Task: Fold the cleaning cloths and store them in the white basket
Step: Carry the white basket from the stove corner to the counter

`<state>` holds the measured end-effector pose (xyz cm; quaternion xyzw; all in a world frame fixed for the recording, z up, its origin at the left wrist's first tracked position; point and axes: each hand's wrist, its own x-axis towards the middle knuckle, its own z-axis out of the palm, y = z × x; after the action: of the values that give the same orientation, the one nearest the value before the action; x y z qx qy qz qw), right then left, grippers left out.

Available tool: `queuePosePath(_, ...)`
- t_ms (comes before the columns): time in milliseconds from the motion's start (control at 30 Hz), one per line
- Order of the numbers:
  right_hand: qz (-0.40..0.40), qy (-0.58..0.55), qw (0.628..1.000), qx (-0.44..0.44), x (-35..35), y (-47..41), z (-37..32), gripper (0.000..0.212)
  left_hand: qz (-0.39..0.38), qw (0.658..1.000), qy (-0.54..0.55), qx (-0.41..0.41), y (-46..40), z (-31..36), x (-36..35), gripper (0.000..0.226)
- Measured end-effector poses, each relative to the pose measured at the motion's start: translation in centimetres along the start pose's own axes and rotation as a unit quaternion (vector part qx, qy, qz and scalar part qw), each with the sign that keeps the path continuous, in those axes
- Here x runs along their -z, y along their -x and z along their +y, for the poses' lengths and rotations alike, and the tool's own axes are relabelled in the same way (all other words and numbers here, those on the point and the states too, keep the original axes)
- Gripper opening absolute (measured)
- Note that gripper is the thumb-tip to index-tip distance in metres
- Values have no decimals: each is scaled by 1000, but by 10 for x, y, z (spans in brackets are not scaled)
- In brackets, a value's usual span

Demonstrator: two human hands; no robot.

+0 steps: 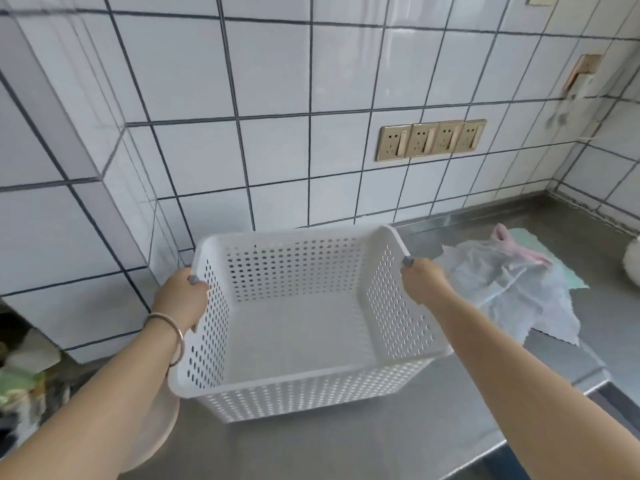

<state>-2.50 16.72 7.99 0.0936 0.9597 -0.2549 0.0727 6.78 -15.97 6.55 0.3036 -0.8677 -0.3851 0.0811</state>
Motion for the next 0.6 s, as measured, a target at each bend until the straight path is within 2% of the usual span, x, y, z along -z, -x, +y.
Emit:
queuePosePath(367, -135, -3, 984, 118, -37, -125, -63, 30, 123, 972, -158, 126, -67, 0, -32, 26)
queuePosePath(500, -164, -1, 976, 143, -56, -141, -75, 18, 157, 964, -154, 145, -75, 0, -31, 22)
queuePosePath(600, -171, -1, 975, 142, -64, -152, -85, 22, 160, 961, -168, 153, -86, -1, -31, 25)
